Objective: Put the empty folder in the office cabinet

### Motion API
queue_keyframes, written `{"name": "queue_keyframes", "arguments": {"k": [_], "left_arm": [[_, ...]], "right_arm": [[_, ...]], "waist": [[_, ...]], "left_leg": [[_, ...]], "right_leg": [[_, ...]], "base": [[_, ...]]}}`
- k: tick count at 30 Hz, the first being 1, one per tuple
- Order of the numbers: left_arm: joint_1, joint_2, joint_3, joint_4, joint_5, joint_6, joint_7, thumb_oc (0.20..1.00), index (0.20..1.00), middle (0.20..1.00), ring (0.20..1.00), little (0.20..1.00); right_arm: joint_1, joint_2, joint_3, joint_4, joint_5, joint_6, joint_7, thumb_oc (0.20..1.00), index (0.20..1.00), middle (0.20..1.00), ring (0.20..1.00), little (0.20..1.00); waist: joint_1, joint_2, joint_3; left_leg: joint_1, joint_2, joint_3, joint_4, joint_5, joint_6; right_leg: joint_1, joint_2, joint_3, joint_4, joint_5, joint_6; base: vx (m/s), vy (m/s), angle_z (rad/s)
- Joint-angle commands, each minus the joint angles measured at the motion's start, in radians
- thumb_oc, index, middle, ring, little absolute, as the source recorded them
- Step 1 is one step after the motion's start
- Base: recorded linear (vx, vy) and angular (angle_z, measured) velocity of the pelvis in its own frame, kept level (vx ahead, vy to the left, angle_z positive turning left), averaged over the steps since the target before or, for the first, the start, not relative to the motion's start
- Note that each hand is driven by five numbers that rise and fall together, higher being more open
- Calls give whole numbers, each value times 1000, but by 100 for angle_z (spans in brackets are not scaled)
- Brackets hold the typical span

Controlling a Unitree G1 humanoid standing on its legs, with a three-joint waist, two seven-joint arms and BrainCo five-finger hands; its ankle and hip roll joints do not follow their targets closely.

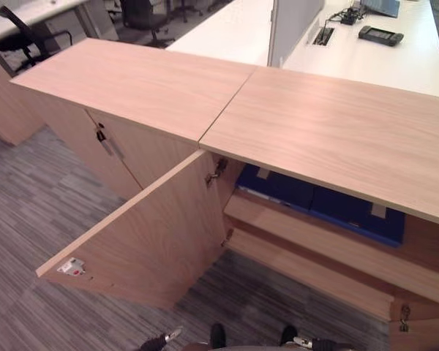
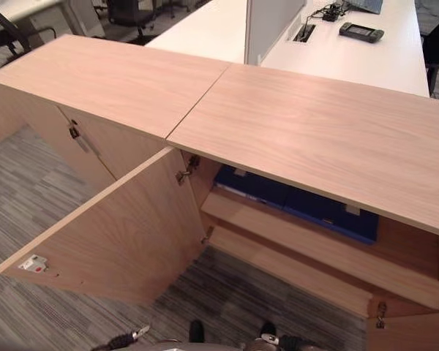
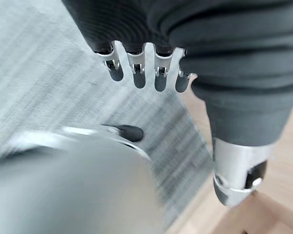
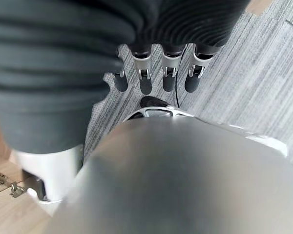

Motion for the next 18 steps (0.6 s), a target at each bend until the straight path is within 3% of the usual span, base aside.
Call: {"name": "queue_keyframes", "arguments": {"k": [1, 5, 8, 10, 13, 15, 18], "left_arm": [[-32, 13, 46, 30, -20, -11, -6, 1000, 1000, 1000, 1000, 1000], [-16, 46, 110, 36, -85, -13, -3, 1000, 1000, 1000, 1000, 1000], [-21, 66, 132, 22, -101, -16, 7, 1000, 1000, 1000, 1000, 1000], [-35, 100, 155, -1, -120, -29, 25, 1000, 1000, 1000, 1000, 1000], [-56, 146, 195, -43, -145, -48, 50, 1000, 1000, 1000, 1000, 1000], [-62, 170, 224, -77, -179, -62, 63, 1000, 1000, 1000, 1000, 1000], [-69, 193, 242, -122, -204, -70, 82, 1000, 1000, 1000, 1000, 1000]], "right_arm": [[-32, 16, 24, 56, -15, -5, 10, 1000, 1000, 1000, 1000, 1000], [-34, -23, -3, 52, 5, -16, -2, 1000, 1000, 1000, 1000, 1000], [-24, -44, -23, 58, 15, -19, -11, 1000, 1000, 1000, 1000, 1000], [-8, -73, -43, 68, 13, -18, -16, 1000, 1000, 1000, 1000, 1000], [-5, -101, -50, 78, -1, -18, -16, 1000, 1000, 1000, 1000, 1000], [-2, -113, -55, 78, -8, -17, -8, 1000, 1000, 1000, 1000, 1000], [3, -121, -64, 78, -11, -19, -9, 1000, 1000, 1000, 1000, 1000]], "waist": [[14, -24, -18], [21, -31, 1], [25, -34, 16], [26, -43, 40], [33, -74, 53], [38, -77, 48], [35, -68, 24]], "left_leg": [[-69, -4, -52, -11, 15, -47], [-95, 43, -95, 10, 54, -81], [-122, 55, -97, 57, 57, -89], [-152, 62, -98, 159, 32, -97], [-141, 43, -121, 250, -41, -93], [-102, 48, -157, 238, -71, -94], [-68, 69, -180, 160, -50, -96]], "right_leg": [[13, 29, 78, -7, -63, 27], [42, 82, 52, -14, -107, -9], [48, 87, 28, 0, -121, -24], [54, 86, 0, 24, -129, -44], [53, 67, -3, 24, -106, -46], [56, 74, 10, 14, -98, -41], [47, 84, 9, 3, -92, -33]], "base": [[-72, -122, 2], [-121, -203, 24], [-96, -96, 47], [-168, -78, 41], [-128, -4, 46], [-12, 38, -12], [33, 68, 2]]}}
